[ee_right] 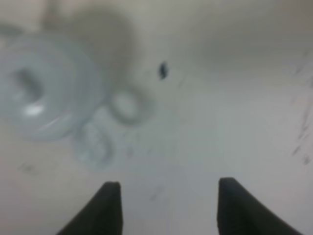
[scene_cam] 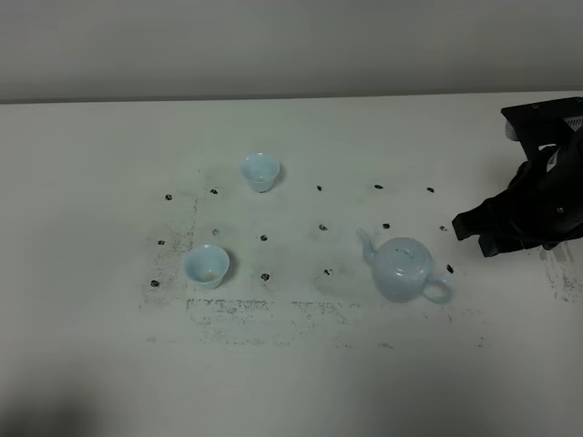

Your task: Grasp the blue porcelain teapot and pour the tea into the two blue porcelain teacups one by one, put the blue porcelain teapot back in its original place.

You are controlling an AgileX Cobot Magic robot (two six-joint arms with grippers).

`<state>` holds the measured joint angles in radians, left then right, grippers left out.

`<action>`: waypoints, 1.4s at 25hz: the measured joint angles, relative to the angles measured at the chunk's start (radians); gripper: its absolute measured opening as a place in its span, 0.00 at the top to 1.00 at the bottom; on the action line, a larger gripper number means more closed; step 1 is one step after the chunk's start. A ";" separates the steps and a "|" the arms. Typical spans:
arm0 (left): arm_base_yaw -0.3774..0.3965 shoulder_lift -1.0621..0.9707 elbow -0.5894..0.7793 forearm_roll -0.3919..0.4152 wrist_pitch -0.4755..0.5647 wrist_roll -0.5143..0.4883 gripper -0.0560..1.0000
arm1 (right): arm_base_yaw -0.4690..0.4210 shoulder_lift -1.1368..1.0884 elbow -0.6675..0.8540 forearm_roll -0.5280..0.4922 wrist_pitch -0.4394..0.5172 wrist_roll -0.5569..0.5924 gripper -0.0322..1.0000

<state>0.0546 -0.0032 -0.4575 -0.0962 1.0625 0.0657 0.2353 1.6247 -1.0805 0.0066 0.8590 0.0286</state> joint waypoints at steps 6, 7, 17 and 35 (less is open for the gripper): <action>0.000 0.000 0.000 0.000 0.000 0.000 0.30 | -0.015 0.129 0.000 -0.067 -0.036 0.049 0.56; 0.000 0.000 0.000 0.000 0.000 0.000 0.30 | -0.016 0.140 0.000 -0.067 -0.044 0.051 0.56; 0.000 0.000 0.000 0.000 0.000 0.002 0.30 | -0.016 0.204 0.000 0.003 -0.083 0.004 0.56; 0.000 0.000 0.000 0.000 0.000 0.001 0.30 | -0.016 0.205 0.000 0.240 -0.002 -0.121 0.56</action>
<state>0.0546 -0.0032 -0.4575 -0.0962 1.0625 0.0665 0.2190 1.8301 -1.0805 0.2463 0.8566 -0.0924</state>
